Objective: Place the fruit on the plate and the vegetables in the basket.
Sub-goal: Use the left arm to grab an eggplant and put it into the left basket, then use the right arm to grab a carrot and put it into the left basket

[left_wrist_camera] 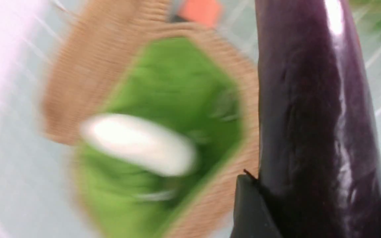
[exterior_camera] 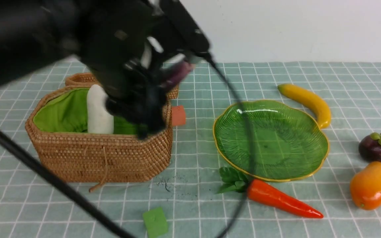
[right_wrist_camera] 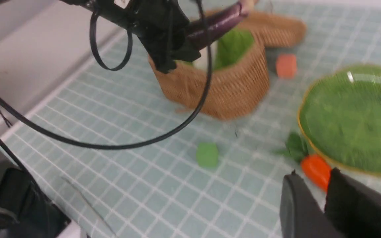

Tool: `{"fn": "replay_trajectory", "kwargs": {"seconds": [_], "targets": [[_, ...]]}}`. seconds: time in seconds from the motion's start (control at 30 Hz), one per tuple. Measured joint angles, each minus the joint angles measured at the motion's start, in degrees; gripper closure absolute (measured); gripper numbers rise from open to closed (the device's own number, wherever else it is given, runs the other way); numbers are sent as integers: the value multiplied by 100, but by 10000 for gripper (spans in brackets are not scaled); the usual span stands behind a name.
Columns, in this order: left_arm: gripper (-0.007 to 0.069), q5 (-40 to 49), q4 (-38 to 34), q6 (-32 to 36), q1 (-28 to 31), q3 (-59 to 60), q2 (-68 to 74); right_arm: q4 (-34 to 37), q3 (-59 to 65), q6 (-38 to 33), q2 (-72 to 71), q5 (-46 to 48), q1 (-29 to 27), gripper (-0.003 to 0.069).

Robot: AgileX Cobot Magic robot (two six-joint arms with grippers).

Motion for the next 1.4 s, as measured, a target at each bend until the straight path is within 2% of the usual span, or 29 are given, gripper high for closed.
{"fn": "replay_trajectory", "kwargs": {"seconds": [0.07, 0.13, 0.17, 0.23, 0.4, 0.6, 0.7, 0.77, 0.87, 1.0, 1.1, 1.17, 1.2, 1.23, 1.27, 1.3, 1.33, 1.37, 1.4], "targets": [[229, -33, -175, 1354, 560, 0, 19, 0, 0, -91, 0, -246, 0, 511], [229, -64, -361, 2096, 953, 0, 139, -15, 0, -133, 0, -333, 0, 510], [229, -74, -375, 2165, 994, 0, 173, -15, 0, -138, 0, -333, 0, 510], [229, -221, -587, 2742, 1420, 0, 391, -15, 0, -140, 0, -333, 0, 507], [229, -707, -921, 2842, 1948, 0, 828, -15, 4, -146, 0, -333, 0, 502], [227, -769, -856, 2809, 2030, 19, 899, -15, 4, -146, 0, -333, 0, 501], [188, -790, -711, 2809, 2030, 19, 899, -15, 4, -146, 0, -320, 0, 501], [121, -801, -580, 2809, 2030, 19, 899, -15, 4, -146, 0, -281, 0, 501], [76, -801, -533, 2806, 2035, 19, 899, -15, 4, -146, 0, -224, 0, 501], [65, -813, -553, 2781, 2035, 19, 899, -15, 4, -146, 0, -139, 0, 499], [106, -819, -727, 2452, 1995, 19, 853, -15, 4, -146, 0, -47, 0, 498], [211, -807, -1022, 1684, 1857, 19, 706, -18, -9, -140, 62, 247, 0, 498], [313, -799, -1192, 1051, 1687, 19, 524, -91, -30, -99, 165, 490, 0, 498], [330, -799, -1214, 958, 1658, 19, 524, -103, -37, -99, 165, 490, 0, 498], [436, -752, -1347, 330, 1468, 19, 318, -189, -50, -56, 299, 689, 0, 498], [492, -717, -1375, 168, 1366, 19, 222, -286, -56, -31, 414, 812, 0, 498], [599, -622, -1485, -405, 1121, 19, -28, -458, -56, -9, 645, 985, 0, 498], [634, -582, -1569, -708, 950, 42, -226, -585, -56, -10, 877, 1090, 0, 497], [638, -578, -1600, -813, 852, 72, -351, -619, -56, -10, 960, 1109, 0, 496]]}}
